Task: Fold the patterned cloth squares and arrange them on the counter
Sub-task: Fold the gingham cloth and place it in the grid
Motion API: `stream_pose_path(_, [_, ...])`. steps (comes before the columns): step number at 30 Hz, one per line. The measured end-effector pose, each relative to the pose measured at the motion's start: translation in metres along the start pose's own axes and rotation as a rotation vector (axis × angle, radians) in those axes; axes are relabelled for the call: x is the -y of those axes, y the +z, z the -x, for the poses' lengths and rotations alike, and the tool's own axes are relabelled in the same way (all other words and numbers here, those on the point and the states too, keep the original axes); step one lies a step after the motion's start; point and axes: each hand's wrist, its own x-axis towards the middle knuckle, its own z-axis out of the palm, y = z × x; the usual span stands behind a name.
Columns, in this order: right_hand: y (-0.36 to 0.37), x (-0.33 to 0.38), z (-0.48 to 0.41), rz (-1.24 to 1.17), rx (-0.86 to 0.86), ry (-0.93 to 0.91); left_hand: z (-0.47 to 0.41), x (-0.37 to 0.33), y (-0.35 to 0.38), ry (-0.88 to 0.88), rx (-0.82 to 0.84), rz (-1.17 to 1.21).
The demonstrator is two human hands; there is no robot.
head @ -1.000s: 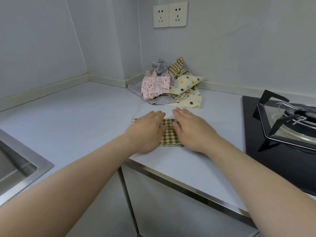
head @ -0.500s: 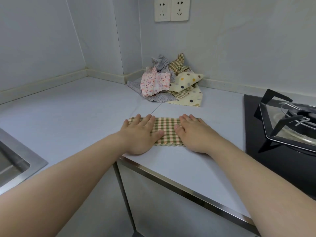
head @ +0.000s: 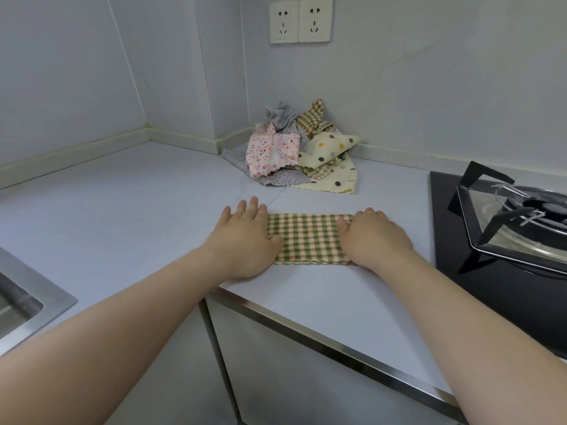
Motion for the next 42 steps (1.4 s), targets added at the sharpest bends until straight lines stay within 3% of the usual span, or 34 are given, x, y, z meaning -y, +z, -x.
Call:
stream_pose_path(4, [-0.008,0.004,0.005,-0.092,-0.084,-0.03,0.0,-0.006,0.0,0.135,-0.025,0.142])
stream_pose_path(7, [-0.009,0.006,0.006,-0.229,-0.102,-0.052,-0.002,-0.004,0.007,0.178,0.012,0.112])
stream_pose_path(13, [-0.02,0.008,0.014,-0.688,-0.222,-0.099,-0.002,-0.006,0.008,0.19,0.035,0.016])
stream_pose_path(25, [-0.048,0.015,0.031,-1.278,-0.115,-0.231,0.017,-0.021,0.0,0.356,0.165,-0.018])
stream_pose_path(28, [-0.049,0.014,0.034,-1.34,-0.029,-0.291,0.02,-0.027,0.001,0.435,0.161,-0.005])
stream_pose_path(32, [-0.044,0.015,0.035,-1.348,0.002,-0.302,0.018,-0.022,-0.008,0.487,0.131,0.198])
stream_pose_path(40, [-0.039,0.017,0.034,-1.299,-0.027,-0.274,0.029,-0.044,0.011,0.599,0.041,0.057])
stream_pose_path(42, [-0.038,0.017,0.034,-1.293,-0.031,-0.27,0.026,-0.04,0.001,0.599,0.103,0.152])
